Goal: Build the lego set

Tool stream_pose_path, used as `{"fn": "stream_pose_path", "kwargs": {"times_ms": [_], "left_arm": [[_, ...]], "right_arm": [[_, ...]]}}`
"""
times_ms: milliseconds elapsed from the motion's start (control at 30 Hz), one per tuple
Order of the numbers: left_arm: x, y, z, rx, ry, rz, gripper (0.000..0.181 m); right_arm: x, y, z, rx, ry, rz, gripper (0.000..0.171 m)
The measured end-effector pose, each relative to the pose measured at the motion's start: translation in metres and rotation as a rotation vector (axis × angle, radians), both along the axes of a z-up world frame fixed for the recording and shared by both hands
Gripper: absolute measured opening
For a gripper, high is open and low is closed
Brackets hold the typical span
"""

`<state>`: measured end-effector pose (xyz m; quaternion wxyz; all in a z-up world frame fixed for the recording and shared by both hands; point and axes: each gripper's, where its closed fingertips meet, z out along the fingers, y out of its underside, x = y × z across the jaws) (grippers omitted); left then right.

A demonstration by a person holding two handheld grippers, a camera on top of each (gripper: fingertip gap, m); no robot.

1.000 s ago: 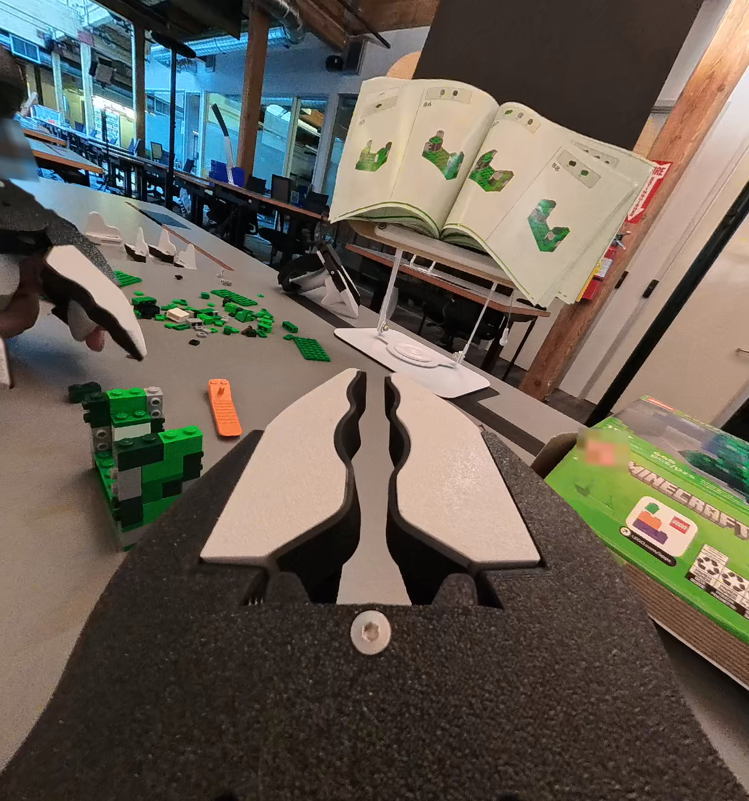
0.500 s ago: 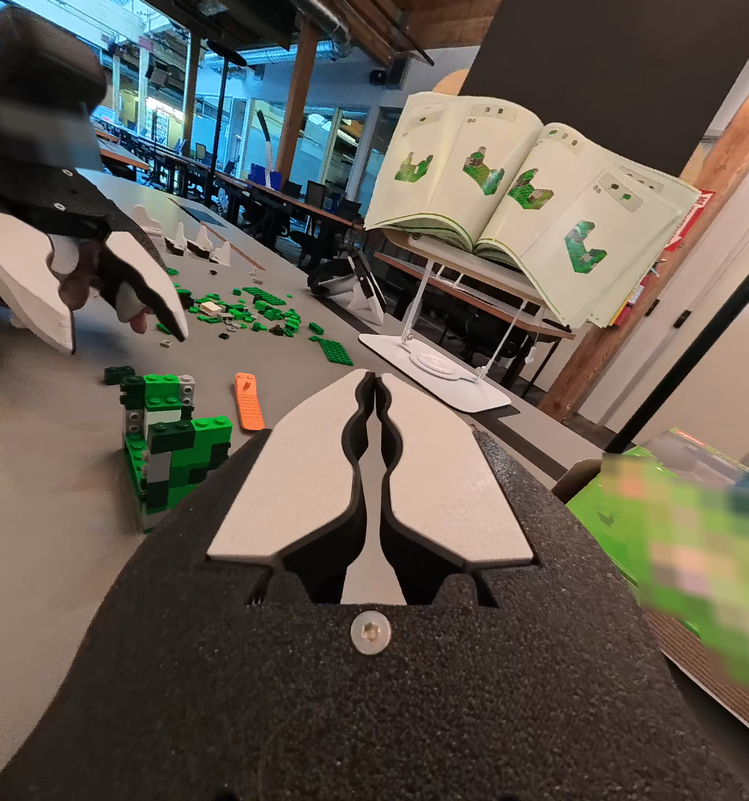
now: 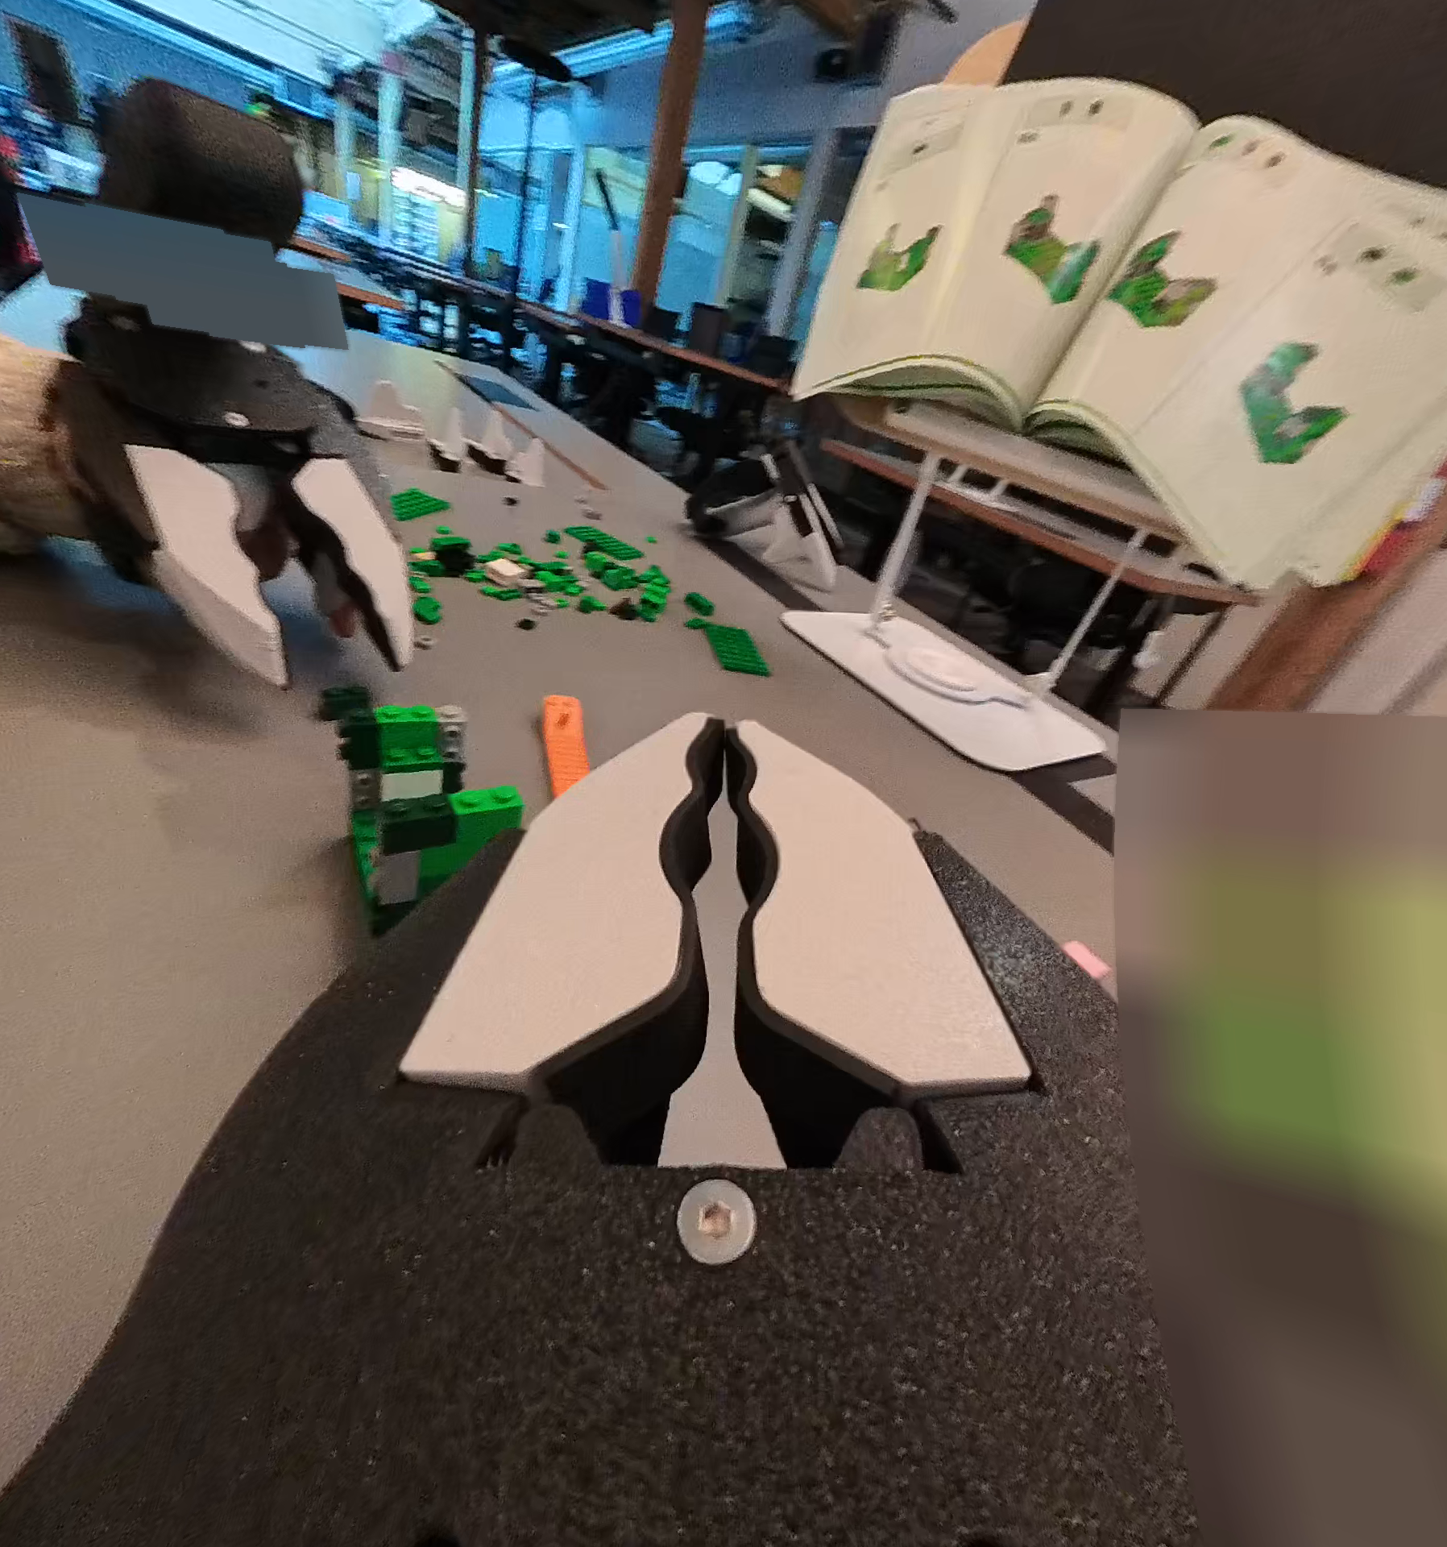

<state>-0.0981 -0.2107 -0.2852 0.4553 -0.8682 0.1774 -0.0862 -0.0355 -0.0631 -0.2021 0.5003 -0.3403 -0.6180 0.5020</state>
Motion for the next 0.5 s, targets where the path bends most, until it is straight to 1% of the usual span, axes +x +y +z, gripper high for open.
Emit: {"fn": "stream_pose_path", "kwargs": {"times_ms": [67,100,133,200,233,267,333,500], "left_arm": [[-0.001,-0.004,-0.002,-0.023,-0.017,-0.014,0.040],[0.000,-0.006,-0.003,-0.033,-0.022,-0.021,0.040],[0.000,-0.006,-0.004,-0.035,-0.021,-0.023,0.040],[-0.002,-0.007,-0.007,-0.047,0.012,-0.027,0.038],[-0.004,-0.008,-0.011,-0.060,0.042,-0.024,0.037],[-0.006,-0.008,-0.014,-0.071,0.069,-0.020,0.035],[-0.007,-0.008,-0.014,-0.070,0.079,-0.022,0.034],[-0.005,-0.010,-0.013,-0.071,0.057,-0.039,0.032]], "right_arm": [[0.004,-0.006,-0.001,-0.042,-0.037,0.083,0.004],[0.008,-0.010,-0.002,-0.068,-0.062,0.140,0.009],[0.011,-0.014,-0.004,-0.102,-0.100,0.194,0.017],[0.014,-0.015,-0.009,-0.179,-0.198,0.254,0.052],[0.015,-0.017,-0.014,-0.202,-0.256,0.277,0.064],[0.018,-0.020,-0.019,-0.212,-0.315,0.307,0.070],[0.022,-0.028,-0.029,-0.195,-0.400,0.350,0.070],[0.021,-0.044,-0.056,-0.034,-0.547,0.365,0.067]]}}
